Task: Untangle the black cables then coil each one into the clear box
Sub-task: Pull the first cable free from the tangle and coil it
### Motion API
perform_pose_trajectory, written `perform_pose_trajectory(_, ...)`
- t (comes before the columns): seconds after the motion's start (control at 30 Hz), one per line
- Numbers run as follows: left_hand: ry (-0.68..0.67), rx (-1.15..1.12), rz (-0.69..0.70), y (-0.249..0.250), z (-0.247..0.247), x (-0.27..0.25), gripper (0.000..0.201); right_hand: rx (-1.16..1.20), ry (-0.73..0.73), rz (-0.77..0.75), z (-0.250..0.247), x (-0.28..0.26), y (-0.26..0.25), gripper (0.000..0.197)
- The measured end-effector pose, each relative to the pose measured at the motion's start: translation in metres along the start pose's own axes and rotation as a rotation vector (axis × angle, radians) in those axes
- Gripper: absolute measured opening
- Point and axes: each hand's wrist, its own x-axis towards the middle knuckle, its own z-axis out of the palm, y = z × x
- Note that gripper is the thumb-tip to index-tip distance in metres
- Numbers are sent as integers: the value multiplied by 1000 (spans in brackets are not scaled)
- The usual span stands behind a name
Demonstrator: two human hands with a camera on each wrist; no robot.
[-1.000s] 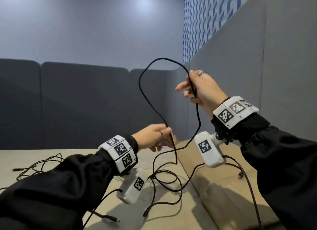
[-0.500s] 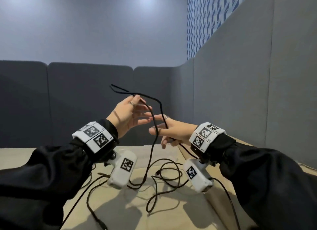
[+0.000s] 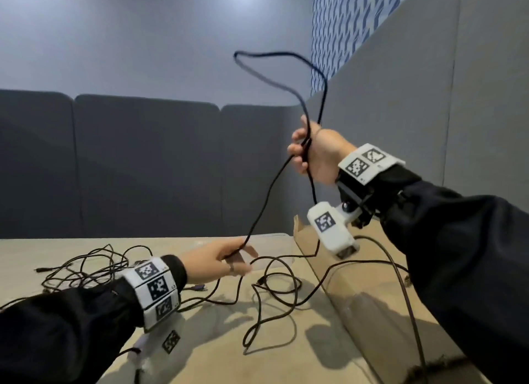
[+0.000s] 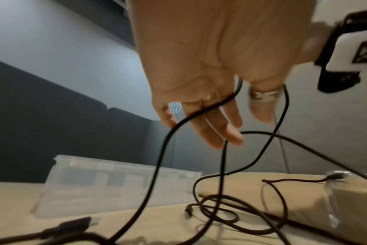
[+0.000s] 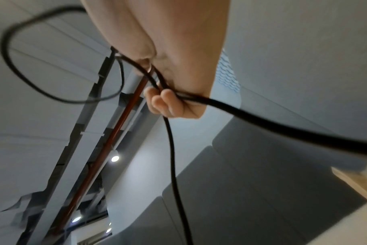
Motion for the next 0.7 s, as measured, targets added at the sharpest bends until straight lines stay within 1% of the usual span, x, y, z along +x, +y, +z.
perform_pose_trajectory(0.03, 72, -11, 5, -6, -2, 2, 13, 46, 54, -60, -2, 1, -7, 48)
perform_pose_trajectory(0.1, 216, -51, -5, -17, -15, 8, 21, 165, 216, -223, -11, 4, -22, 44)
perform_pose_trajectory(0.17, 256, -82, -96, -27, -33, 14, 27, 271, 391, -388, -26, 4, -38, 38)
perform_pose_trajectory(0.23, 271, -126, -229, -33, -48, 17, 29, 271, 501, -468, -43, 4, -49, 37)
perform_pose_trajectory(0.27, 291, -194, -295, -35, -53, 18, 29, 231, 548, -482, -51, 5, -51, 38)
perform_pose_trajectory(0.3, 323, -321, -336, -32, -56, 18, 28, 179, 587, -477, -57, 7, -49, 39)
perform_pose_trajectory(0.37, 391, -590, -334, -23, -60, 18, 26, 62, 603, -398, -64, 9, -40, 42)
perform_pose_trajectory(0.4, 399, -682, -308, -16, -60, 20, 26, 22, 575, -342, -64, 8, -33, 44)
perform_pose_trajectory(0.47, 352, -737, -245, 3, -53, 22, 21, 41, 468, -247, -58, 7, -23, 47)
perform_pose_trajectory(0.5, 312, -685, -206, 14, -46, 25, 35, 88, 405, -217, -50, 5, -19, 47)
perform_pose_trajectory(0.57, 229, -464, -138, 30, -29, 38, 96, 177, 284, -187, -29, 1, -18, 49)
perform_pose_trajectory(0.6, 191, -374, -119, 38, -18, 45, 117, 213, 230, -177, -18, -1, -19, 50)
perform_pose_trajectory(0.63, 156, -323, -95, 48, -8, 52, 127, 251, 185, -173, -7, -4, -21, 50)
perform_pose_trajectory(0.7, 97, -260, -46, 55, 10, 69, 136, 342, 114, -179, 9, -8, -28, 49)
